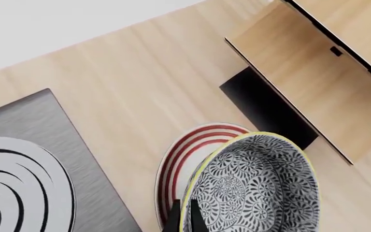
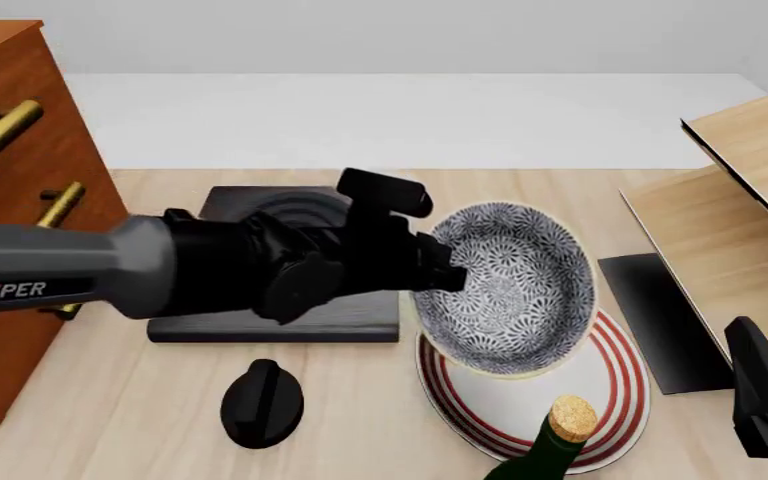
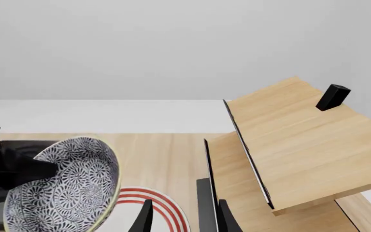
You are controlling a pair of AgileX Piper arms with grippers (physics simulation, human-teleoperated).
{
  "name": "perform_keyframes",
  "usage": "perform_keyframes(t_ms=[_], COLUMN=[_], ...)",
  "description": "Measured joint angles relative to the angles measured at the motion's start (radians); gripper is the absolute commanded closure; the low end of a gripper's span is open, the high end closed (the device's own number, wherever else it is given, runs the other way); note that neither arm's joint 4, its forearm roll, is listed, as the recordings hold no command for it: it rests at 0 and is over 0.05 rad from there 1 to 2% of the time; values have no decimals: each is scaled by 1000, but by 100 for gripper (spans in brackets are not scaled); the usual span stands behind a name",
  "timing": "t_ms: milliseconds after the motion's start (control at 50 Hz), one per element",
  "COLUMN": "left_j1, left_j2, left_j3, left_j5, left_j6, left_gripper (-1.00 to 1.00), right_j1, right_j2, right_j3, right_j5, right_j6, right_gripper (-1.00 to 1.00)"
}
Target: Pick up the akita bowl and put it on the plate.
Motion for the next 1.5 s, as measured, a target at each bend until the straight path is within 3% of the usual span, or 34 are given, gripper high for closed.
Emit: perform_keyframes(t_ms=[580, 1500], left_j1=[-5, -43], left_j2=[120, 222], left_j3=[-45, -45], left_j5=[-41, -115], left_j6=[-6, -18], left_gripper=[100, 100], right_j1=[0, 0], right_j2=[0, 0], right_j3=[0, 0], right_j5=[0, 0], right_j6=[0, 0], right_gripper=[-100, -100])
